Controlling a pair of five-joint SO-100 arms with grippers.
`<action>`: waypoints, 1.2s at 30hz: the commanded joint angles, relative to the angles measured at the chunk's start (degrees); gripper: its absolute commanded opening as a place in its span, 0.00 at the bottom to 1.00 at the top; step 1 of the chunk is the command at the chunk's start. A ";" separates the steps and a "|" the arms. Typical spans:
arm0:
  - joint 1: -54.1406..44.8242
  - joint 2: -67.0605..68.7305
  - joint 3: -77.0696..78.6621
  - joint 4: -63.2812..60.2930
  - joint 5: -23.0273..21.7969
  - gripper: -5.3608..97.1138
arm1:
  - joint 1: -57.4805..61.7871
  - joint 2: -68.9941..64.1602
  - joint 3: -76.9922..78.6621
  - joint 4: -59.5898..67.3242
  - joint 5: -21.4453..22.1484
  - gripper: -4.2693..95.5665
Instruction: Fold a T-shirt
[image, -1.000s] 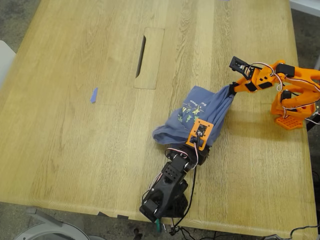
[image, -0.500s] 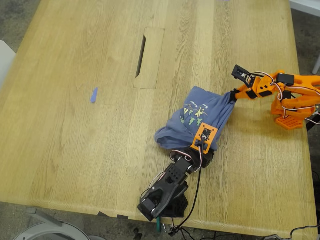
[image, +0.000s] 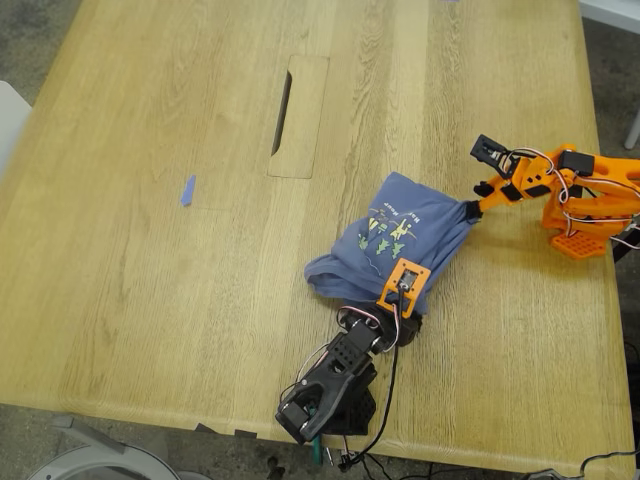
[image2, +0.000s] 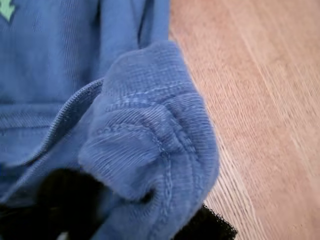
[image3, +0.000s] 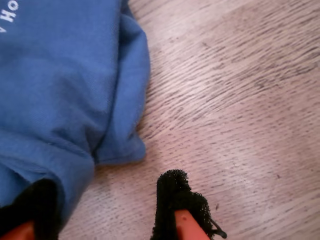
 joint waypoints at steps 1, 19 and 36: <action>-0.44 0.44 -0.53 0.53 -2.20 0.43 | -0.53 1.05 -0.26 1.76 0.35 0.40; 1.67 -1.23 -5.89 11.69 -17.40 0.66 | 0.79 2.02 -4.57 16.79 1.41 0.43; -0.44 -22.41 -30.23 29.18 -17.84 0.68 | 7.12 -2.64 -14.94 26.10 1.23 0.42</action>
